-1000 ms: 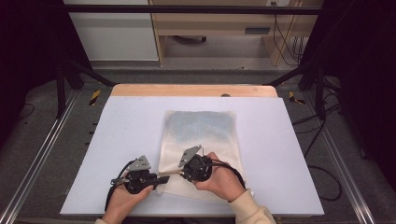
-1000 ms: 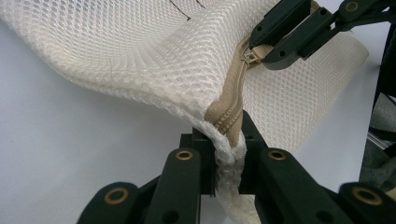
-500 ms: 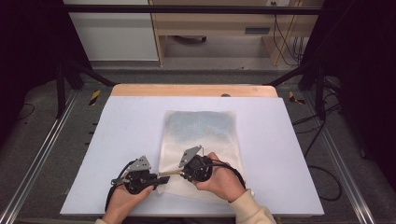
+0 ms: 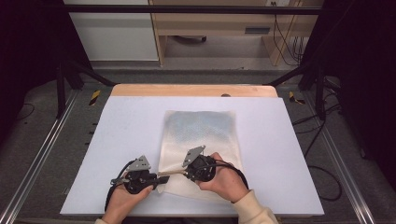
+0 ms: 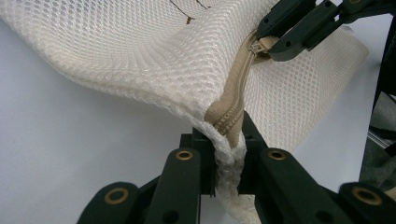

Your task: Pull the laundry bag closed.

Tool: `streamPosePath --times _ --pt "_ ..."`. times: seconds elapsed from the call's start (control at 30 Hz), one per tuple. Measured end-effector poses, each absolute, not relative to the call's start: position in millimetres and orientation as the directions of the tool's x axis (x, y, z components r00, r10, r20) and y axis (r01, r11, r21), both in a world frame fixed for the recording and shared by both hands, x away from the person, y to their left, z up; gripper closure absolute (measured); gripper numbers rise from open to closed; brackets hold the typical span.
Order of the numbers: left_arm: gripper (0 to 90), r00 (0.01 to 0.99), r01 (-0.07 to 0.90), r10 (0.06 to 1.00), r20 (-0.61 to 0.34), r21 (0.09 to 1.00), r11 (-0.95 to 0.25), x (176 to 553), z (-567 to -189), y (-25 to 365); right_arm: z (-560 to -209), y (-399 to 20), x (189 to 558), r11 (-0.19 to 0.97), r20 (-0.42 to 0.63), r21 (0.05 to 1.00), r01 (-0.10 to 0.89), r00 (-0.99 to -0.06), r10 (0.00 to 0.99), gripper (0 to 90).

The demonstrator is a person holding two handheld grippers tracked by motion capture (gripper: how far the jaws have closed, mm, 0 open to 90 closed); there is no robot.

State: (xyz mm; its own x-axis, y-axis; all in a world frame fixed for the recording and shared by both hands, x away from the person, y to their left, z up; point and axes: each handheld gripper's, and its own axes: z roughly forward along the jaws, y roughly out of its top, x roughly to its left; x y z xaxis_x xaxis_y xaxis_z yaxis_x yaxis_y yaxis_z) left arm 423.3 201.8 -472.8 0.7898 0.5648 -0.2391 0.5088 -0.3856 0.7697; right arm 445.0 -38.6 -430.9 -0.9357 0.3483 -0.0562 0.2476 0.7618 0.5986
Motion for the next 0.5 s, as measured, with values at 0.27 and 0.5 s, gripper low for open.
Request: streamPosePath --times 0.27,0.5 --pt "81.8 0.79 0.507 0.566 -0.235 0.768 -0.39 423.1 -472.8 201.6 -432.6 -42.2 444.9 0.763 -0.055 0.593 0.258 -0.932 0.357 82.1" --pt "81.9 0.791 0.507 0.565 -0.233 0.767 -0.393 423.1 -472.8 201.5 -433.1 -43.7 444.9 0.76 -0.05 0.596 0.258 -0.933 0.356 82.1"
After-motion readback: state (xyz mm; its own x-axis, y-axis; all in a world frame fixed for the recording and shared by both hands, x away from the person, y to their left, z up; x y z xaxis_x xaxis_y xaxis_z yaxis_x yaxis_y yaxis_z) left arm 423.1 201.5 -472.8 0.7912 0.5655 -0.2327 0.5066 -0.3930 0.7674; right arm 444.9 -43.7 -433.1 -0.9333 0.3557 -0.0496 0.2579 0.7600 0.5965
